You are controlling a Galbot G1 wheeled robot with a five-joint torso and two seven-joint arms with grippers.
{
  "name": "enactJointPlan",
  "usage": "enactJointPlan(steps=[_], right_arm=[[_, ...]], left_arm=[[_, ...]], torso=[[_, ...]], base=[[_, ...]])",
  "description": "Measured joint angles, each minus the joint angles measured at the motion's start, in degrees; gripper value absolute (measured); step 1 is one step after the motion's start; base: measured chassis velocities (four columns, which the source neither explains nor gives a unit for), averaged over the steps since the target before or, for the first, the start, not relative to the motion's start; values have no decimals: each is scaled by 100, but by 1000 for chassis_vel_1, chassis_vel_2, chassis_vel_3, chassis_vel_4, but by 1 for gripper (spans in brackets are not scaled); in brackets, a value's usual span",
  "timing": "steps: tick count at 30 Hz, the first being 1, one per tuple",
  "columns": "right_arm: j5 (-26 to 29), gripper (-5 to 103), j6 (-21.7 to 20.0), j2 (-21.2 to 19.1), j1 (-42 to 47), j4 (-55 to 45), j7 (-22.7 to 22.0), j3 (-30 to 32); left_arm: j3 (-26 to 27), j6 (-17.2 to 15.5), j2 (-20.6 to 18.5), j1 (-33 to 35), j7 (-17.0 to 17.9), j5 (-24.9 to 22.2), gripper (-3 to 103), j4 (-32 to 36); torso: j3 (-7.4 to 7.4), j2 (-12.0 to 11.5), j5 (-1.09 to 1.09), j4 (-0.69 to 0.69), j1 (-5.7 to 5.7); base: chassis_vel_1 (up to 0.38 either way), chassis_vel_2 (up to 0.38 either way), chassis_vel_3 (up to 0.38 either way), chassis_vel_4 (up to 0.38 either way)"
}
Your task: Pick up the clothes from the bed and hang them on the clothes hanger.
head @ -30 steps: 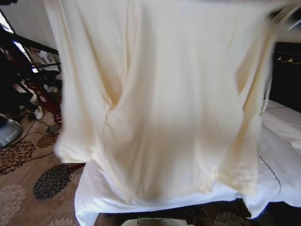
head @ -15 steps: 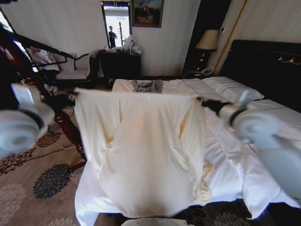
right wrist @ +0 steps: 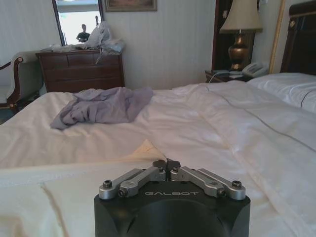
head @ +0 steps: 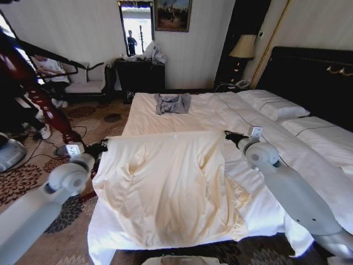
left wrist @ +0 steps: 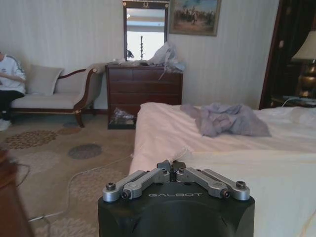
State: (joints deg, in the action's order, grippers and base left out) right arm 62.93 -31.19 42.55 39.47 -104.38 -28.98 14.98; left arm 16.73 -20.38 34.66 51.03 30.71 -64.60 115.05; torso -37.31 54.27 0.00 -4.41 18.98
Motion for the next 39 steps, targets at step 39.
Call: enactJointPlan(steps=[39], right_arm=[[-1706, 0, 1305, 2263, -2629, 4943, 870, -1695]], left_arm=[[-2109, 440, 4935, -4575, -506, 1613, 1, -7141]], torso=[[0, -1, -2, -5, -1]], base=[[0, 0, 0, 0]])
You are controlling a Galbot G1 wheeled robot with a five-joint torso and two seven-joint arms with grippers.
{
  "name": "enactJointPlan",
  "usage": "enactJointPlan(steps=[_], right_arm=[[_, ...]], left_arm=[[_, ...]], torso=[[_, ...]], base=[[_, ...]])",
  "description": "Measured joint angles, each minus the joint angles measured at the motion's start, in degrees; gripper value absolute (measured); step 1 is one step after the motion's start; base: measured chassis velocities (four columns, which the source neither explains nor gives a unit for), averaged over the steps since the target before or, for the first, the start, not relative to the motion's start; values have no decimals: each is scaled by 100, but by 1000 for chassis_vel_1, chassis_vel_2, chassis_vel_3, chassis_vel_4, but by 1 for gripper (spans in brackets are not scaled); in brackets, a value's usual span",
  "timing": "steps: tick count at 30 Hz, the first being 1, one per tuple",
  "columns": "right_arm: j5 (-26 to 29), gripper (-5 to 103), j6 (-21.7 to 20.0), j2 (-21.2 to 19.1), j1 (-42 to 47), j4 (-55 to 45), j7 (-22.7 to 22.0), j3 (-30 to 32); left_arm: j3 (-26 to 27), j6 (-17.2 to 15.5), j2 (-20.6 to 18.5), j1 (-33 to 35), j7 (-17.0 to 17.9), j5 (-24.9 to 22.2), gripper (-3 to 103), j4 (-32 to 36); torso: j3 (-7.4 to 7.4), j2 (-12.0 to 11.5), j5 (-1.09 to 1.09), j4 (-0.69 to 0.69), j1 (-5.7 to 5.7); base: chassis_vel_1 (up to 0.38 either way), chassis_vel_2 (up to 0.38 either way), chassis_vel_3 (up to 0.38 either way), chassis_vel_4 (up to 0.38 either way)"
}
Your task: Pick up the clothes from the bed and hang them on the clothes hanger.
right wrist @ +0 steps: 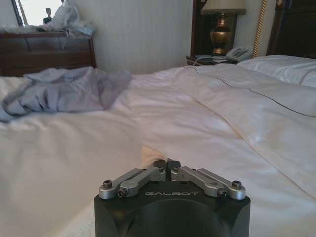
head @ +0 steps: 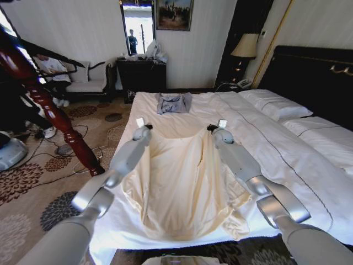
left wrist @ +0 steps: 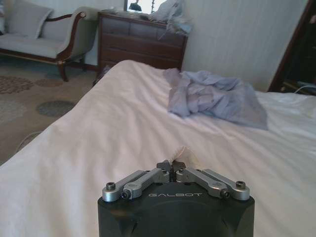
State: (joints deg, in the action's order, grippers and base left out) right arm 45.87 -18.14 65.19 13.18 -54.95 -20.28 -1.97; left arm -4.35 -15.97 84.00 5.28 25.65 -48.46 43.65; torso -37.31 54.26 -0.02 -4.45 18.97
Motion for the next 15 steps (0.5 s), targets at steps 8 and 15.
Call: enactJointPlan(steps=[8, 15], right_arm=[[-105, 0, 107, -102, 181, 41, 83, 92], [-84, 0, 142, -283, 376, -203, 104, 115]], left_arm=[[163, 36, -9, 103, 117, 153, 1, -120], [106, 36, -211, 236, 227, 188, 1, 145]], torso=[[-1, 0, 2, 4, 1], [0, 0, 3, 1, 0]], base=[[0, 0, 0, 0], [0, 0, 0, 0]])
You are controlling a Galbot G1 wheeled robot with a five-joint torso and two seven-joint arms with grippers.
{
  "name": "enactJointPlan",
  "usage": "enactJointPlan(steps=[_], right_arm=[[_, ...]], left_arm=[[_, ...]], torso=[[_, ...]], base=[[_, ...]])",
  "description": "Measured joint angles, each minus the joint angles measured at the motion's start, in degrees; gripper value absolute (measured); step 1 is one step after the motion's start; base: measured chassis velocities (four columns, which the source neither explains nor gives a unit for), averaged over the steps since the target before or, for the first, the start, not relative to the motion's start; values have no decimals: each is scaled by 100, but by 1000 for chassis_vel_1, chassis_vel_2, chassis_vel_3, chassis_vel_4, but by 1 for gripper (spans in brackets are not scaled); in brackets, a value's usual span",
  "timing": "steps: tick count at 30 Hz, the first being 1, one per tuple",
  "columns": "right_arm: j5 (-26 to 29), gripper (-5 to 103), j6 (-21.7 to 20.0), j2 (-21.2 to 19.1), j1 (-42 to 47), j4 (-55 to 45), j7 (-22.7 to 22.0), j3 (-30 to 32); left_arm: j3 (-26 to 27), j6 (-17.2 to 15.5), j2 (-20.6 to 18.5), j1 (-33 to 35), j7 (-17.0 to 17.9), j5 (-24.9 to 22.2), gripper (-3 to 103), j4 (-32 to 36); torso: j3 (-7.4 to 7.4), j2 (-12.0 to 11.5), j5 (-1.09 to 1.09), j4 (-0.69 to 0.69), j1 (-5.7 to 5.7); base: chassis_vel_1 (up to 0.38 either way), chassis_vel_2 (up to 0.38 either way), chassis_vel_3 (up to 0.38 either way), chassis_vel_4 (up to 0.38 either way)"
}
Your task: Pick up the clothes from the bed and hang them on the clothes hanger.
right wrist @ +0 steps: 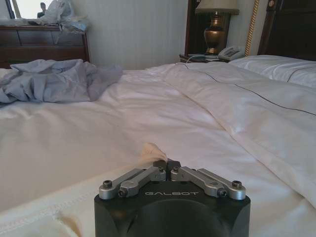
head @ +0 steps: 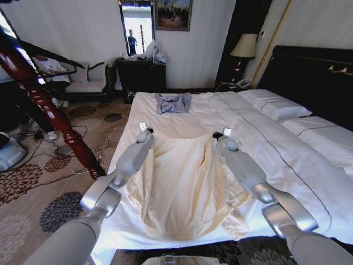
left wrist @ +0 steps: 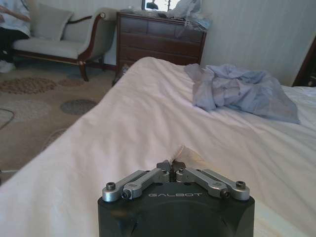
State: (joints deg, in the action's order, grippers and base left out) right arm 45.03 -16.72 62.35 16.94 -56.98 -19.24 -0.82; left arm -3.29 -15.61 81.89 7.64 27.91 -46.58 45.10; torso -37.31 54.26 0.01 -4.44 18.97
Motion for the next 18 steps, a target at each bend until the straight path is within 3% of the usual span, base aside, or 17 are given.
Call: enactJointPlan(steps=[7, 12, 14, 16, 18], right_arm=[[23, 0, 29, 2, 4, -159, 65, -129], [20, -2, 27, 46, 0, -180, 71, -217], [26, 7, -26, 35, 11, -215, 68, -245], [35, 7, -63, -13, 35, -249, 71, -270], [82, 18, -141, -181, 130, -395, 98, -327]], left_arm=[[-60, -40, -403, 42, 56, -119, 1, 256], [-84, -71, -418, 127, 49, -153, 1, 311], [-45, -169, -332, 177, 48, -182, 1, 330], [-45, -245, -325, 201, 49, -202, 0, 356], [-55, -390, -348, 254, 94, -222, 11, 458]], torso=[[0, 1, 1, 4, 0], [0, 1, 0, 5, 0], [0, 0, 1, 3, 1], [0, 0, 0, 3, 2], [0, 0, -1, 0, 1]], base=[[0, 0, 0, 0], [0, 0, 0, 0], [0, 0, 0, 0], [0, 0, 0, 0], [0, 0, 0, 0]])
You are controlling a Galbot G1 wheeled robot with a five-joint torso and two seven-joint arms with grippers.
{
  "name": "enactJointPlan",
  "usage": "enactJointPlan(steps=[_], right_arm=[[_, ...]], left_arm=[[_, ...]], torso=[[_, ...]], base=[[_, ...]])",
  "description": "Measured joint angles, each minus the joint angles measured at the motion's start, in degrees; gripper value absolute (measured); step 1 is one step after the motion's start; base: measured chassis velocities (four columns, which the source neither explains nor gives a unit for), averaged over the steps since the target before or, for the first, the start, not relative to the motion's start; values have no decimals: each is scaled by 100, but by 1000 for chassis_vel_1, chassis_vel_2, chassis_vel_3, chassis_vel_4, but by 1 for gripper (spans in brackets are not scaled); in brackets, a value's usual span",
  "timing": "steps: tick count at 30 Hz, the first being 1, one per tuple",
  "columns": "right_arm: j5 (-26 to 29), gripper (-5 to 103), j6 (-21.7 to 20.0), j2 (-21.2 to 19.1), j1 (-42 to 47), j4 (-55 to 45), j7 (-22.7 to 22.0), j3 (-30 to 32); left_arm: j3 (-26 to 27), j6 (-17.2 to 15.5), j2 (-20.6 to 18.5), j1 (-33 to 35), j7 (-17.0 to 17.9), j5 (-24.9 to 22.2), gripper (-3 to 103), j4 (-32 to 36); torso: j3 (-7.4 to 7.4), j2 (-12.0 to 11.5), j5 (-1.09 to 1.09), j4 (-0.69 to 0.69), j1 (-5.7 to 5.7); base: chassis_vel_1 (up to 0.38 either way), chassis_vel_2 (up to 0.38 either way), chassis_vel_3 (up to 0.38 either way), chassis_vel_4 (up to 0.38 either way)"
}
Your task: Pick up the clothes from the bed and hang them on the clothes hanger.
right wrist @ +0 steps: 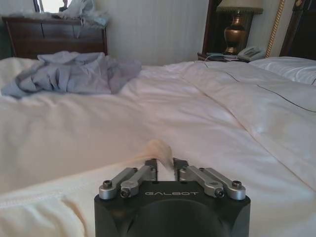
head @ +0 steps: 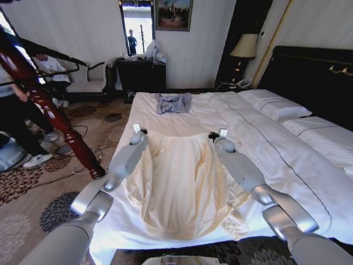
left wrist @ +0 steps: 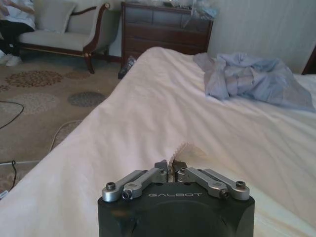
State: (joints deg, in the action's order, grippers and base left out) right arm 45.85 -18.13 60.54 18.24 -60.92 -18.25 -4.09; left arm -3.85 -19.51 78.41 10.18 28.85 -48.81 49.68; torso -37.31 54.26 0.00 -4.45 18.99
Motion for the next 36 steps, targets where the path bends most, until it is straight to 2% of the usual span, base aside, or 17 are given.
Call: enactJointPlan(steps=[2, 5, 8, 11, 14, 16, 19, 21, 22, 23, 25, 26, 27, 28, 29, 33, 36], right_arm=[[130, 28, -91, -141, 96, -180, 5, -14], [219, 33, -156, -265, 182, -337, 2, -13], [382, 50, -206, -457, 343, -679, 0, 51], [517, 61, -217, -618, 476, -985, -21, 132], [639, 61, -201, -772, 620, -1296, -98, 290], [751, 78, -197, -930, 768, -1658, -165, 442], [883, 89, -224, -1160, 966, -2095, -208, 599], [953, 89, -241, -1268, 1055, -2319, -222, 649], [990, 97, -252, -1291, 1075, -2417, -223, 652], [990, 97, -252, -1291, 1075, -2417, -223, 652], [1009, 100, -260, -1311, 1105, -2505, -224, 664], [1010, 100, -261, -1323, 1131, -2531, -222, 693], [1008, 100, -261, -1328, 1155, -2535, -220, 729], [1008, 100, -261, -1328, 1155, -2535, -220, 729], [1003, 100, -260, -1332, 1190, -2535, -213, 794], [1004, 100, -253, -1360, 1339, -2577, -200, 996], [1004, 100, -252, -1444, 1572, -2773, -206, 1188]], left_arm=[[-28, -136, -90, 33, 54, -44, 16, 140], [-94, -267, -224, 45, 81, -119, 27, 298], [-192, -500, -599, 144, 169, -439, 37, 797], [-264, -563, -1003, 321, 223, -669, 48, 1304], [-214, -554, -1339, 556, 313, -896, 59, 1852], [-75, -548, -1644, 840, 424, -1200, 72, 2457], [34, -545, -1975, 1201, 376, -1406, 77, 3020], [64, -551, -2116, 1365, 254, -1442, 87, 3154], [73, -666, -2162, 1429, 220, -1596, 93, 3186], [73, -666, -2162, 1429, 220, -1596, 93, 3186], [53, -1095, -2134, 1376, 550, -2206, 97, 3196], [22, -1676, -2019, 1200, 1357, -3088, 99, 3195], [-8, -1974, -1934, 1060, 1872, -3688, 100, 3188], [-8, -1974, -1934, 1060, 1872, -3688, 100, 3188], [-123, -2204, -1847, 893, 2184, -4172, 100, 3149], [-294, -2236, -1787, 782, 1966, -4021, 100, 3170], [-123, -2150, -2142, 1115, 1942, -4039, 100, 3723]], torso=[[1, 0, 0, -1, 0], [1, 0, 0, 1, -1], [0, 0, 0, 2, 0], [0, 0, 0, 3, 0], [1, 0, 1, 4, -1], [1, 0, 2, 3, 0], [1, 1, 0, 4, -1], [2, 1, 2, 2, -3], [2, 1, 2, 2, -3], [2, 1, 2, 2, -3], [1, 1, 2, 7, -2], [0, 0, 2, 8, -1], [0, 0, 2, 6, 0], [0, 0, 2, 6, 0], [0, 1, -3, 2, 1], [0, 0, -1, -5, 0], [1, 1, -1, -3, 0]], base=[[0, 0, 0, 0], [0, 0, 0, 0], [0, 0, 0, 0], [0, 0, 0, 0], [0, 0, 0, 0], [0, 0, 0, 0], [0, 0, 0, 0], [0, 0, 0, 0], [0, 0, 0, 0], [0, 0, 0, 0], [0, 0, 0, 0], [0, 0, 0, 0], [0, 0, 0, 0], [0, 0, 0, 0], [0, 0, 0, 0], [0, 0, 0, 0], [0, 0, 0, 0]])
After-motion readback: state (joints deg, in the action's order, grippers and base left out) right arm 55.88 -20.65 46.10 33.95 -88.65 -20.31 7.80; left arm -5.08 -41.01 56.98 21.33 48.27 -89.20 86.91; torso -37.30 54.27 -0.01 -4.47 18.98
